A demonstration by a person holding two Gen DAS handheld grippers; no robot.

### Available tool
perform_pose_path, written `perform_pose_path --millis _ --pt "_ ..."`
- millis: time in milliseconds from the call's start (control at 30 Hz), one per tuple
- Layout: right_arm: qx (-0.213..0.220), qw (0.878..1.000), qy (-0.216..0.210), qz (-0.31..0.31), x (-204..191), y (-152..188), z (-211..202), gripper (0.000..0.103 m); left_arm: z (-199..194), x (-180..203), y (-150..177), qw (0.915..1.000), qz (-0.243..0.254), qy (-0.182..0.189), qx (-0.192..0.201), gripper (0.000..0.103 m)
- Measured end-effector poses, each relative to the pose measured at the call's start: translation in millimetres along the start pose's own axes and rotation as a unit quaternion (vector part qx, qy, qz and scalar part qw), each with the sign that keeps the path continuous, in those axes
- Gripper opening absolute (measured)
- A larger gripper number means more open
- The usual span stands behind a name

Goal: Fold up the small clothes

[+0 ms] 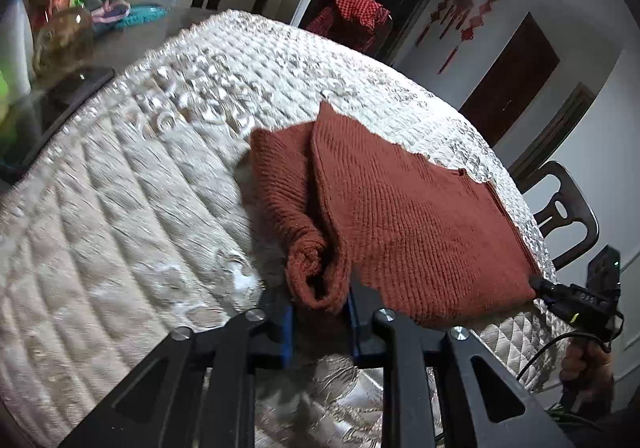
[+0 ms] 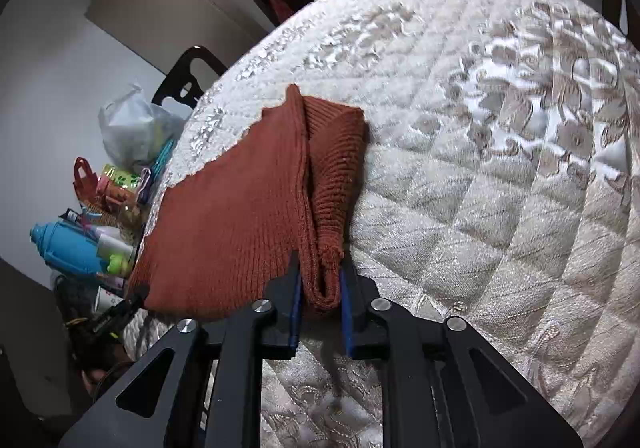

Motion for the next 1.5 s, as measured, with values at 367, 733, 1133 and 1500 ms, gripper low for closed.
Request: perform_pose_path --millis 367,733,1133,1500 --pt "0.052 0.993 0.001 -0.106 -52.7 -18.0 4.2 0.020 -10.1 22.5 -46.5 0.9963 0.061 -0.023 0.056 0.025" --pt "0.048 0.991 0.050 -0.118 -41.3 -35.5 28.5 0.016 44.9 31.8 -47.4 0.9935 0.102 -0.049 0.008 0.025" --pt "0.034 0.991 0.061 -0.115 -39.5 -54.0 55.5 0.016 62.6 33.3 -57.5 0.9905 0.110 -0.082 0.010 0.028" --pt "0.041 0.989 0.070 -0.128 -57.1 -70.1 59.4 0.017 61.5 47.9 -74.4 0.9872 0.124 -0.098 0.017 0.029"
Point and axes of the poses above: each gripper's, at about its wrist camera, not at the fingertips, and z roughly the way its jaws point, x to its right, y to its underside, the point moved 4 cm from there along z, roughly the way its jaws point, and after that the axes turned 2 degrees about z, right-handed, at the moved point
